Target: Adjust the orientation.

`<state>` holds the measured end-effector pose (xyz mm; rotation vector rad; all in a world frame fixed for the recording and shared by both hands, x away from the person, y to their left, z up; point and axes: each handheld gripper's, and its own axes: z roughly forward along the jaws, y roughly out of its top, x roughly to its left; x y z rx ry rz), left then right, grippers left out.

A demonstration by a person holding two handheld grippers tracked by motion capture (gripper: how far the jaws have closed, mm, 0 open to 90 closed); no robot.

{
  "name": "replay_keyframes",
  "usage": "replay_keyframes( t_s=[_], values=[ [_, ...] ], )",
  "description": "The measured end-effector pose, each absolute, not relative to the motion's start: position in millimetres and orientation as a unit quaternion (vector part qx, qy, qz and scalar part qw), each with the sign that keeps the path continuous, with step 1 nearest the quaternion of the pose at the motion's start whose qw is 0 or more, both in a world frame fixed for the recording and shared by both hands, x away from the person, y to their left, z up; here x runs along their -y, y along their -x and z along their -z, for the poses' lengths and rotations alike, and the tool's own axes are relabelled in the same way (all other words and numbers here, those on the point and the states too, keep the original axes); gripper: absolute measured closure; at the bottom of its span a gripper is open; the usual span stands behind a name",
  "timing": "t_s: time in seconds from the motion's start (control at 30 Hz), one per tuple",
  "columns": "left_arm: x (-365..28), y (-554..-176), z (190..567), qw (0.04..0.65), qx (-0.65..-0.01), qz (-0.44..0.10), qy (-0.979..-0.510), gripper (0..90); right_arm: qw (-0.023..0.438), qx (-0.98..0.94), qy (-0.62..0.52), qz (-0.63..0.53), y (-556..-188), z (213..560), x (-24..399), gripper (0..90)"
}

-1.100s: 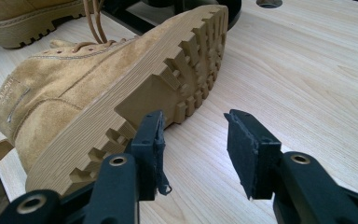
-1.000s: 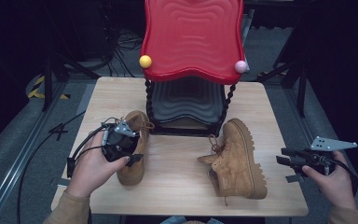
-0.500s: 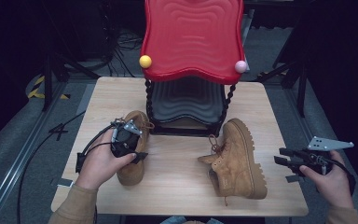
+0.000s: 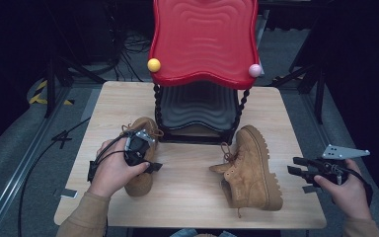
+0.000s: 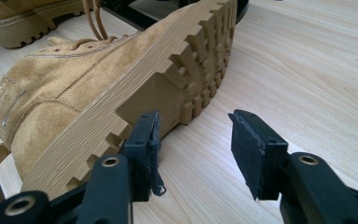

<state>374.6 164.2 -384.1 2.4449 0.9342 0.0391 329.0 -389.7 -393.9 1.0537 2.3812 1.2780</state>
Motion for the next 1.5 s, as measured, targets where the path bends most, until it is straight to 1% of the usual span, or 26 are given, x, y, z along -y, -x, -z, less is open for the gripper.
replay_keyframes(
  t_s=[0.17,0.2,0.23,0.27,0.4,0.43,0.5,0.67,0.77,0.93,1.0,1.17,1.33,1.5],
  values=[
    [-161,-373,386,0.234,-0.333,-0.019,-0.913,42.4,0.118,-0.815,-0.361,-0.438,-329,393,388,52.6],
    [-161,-372,386,0.234,-0.340,-0.013,-0.911,45.5,0.118,-0.815,-0.361,-0.438,-329,393,388,52.6],
    [-161,-372,387,0.232,-0.348,-0.010,-0.908,45.5,0.118,-0.815,-0.361,-0.438,-329,393,388,52.6],
    [-160,-372,387,0.229,-0.356,-0.010,-0.906,47.6,0.118,-0.815,-0.361,-0.438,-329,393,387,52.6],
    [-156,-370,385,0.196,-0.373,-0.037,-0.906,65.6,0.118,-0.815,-0.361,-0.437,-329,394,388,52.5],
    [-155,-370,384,0.192,-0.376,-0.041,-0.905,68.2,0.119,-0.816,-0.360,-0.437,-329,394,388,52.4],
    [-151,-368,383,0.180,-0.389,-0.052,-0.902,72.8,0.119,-0.816,-0.360,-0.436,-329,394,387,52.4],
    [-151,-369,379,0.181,-0.405,-0.055,-0.895,78.0,0.121,-0.816,-0.360,-0.436,-329,394,387,52.1],
    [-154,-370,374,0.188,-0.412,-0.056,-0.890,80.7,0.123,-0.814,-0.361,-0.438,-329,394,389,52.1],
    [-164,-376,362,0.212,-0.428,-0.050,-0.877,81.6,0.122,-0.815,-0.364,-0.435,-330,395,390,51.7],
    [-166,-379,351,0.217,-0.431,-0.043,-0.875,81.6,0.121,-0.814,-0.365,-0.435,-330,395,389,51.5],
    [-167,-381,337,0.215,-0.433,-0.040,-0.875,81.5,0.119,-0.814,-0.365,-0.435,-331,396,388,51.0],
    [-168,-381,321,0.217,-0.435,-0.052,-0.872,81.5,0.120,-0.817,-0.362,-0.433,-332,396,386,50.4],
    [-174,-386,305,0.218,-0.444,-0.052,-0.868,81.3,0.111,-0.823,-0.354,-0.430,-335,398,382,50.5]
  ],
)
